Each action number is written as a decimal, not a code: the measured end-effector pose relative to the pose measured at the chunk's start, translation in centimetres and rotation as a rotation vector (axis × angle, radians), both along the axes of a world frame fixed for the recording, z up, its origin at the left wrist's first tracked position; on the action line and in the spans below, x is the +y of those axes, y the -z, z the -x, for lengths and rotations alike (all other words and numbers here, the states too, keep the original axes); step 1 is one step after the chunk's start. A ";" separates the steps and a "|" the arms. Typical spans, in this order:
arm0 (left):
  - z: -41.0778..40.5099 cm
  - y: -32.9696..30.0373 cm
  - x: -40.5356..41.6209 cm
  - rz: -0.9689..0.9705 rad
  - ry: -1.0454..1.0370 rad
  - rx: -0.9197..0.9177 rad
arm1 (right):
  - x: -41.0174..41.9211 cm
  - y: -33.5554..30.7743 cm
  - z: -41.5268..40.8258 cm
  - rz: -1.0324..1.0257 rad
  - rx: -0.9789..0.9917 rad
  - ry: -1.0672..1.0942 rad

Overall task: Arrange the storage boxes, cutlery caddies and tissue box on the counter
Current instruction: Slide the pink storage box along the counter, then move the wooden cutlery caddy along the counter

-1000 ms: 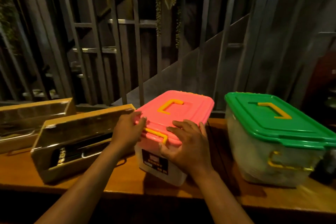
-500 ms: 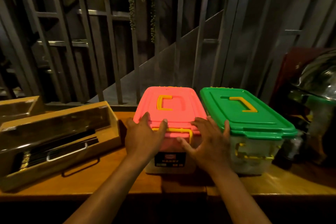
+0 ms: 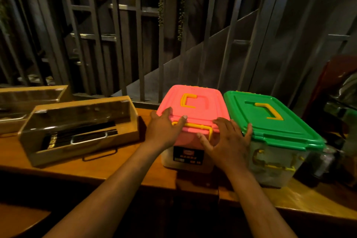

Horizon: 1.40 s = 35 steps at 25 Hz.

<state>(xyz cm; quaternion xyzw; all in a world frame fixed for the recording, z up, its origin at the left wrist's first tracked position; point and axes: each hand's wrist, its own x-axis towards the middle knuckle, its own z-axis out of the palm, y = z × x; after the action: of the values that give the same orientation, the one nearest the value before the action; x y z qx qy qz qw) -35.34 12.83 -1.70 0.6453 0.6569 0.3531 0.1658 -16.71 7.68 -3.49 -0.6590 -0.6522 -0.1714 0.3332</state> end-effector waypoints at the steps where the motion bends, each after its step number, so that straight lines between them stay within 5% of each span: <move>1: 0.9 0.1 -0.4 -0.012 0.060 -0.009 | -0.1 0.0 0.3 -0.007 0.032 -0.001; 7: 12.2 0.3 -4.4 -0.242 0.045 0.084 | -1.6 -0.9 9.7 -0.137 0.156 -0.190; 18: 42.0 4.2 1.0 -0.115 -0.215 0.218 | 4.8 4.7 37.9 0.192 0.226 -0.483; 21: 44.6 5.4 1.8 -0.005 -0.169 0.062 | 5.5 5.4 42.8 0.305 0.196 -0.520; 24: 44.5 5.9 2.0 -0.026 -0.187 0.132 | 6.1 5.6 45.4 0.351 0.187 -0.483; 31: 42.6 4.9 -0.4 -0.092 -0.111 0.061 | 6.8 6.5 41.9 0.125 0.404 -0.338; 35: 45.1 5.5 4.8 -0.207 -0.251 -0.038 | 5.8 5.5 42.4 0.280 0.325 -0.275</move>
<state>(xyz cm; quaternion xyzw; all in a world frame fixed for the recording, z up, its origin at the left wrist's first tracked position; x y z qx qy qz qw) -80.39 17.60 -7.20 0.5650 0.6893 0.4488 0.0651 -59.11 13.48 -8.99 -0.6228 -0.6908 0.0755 0.3593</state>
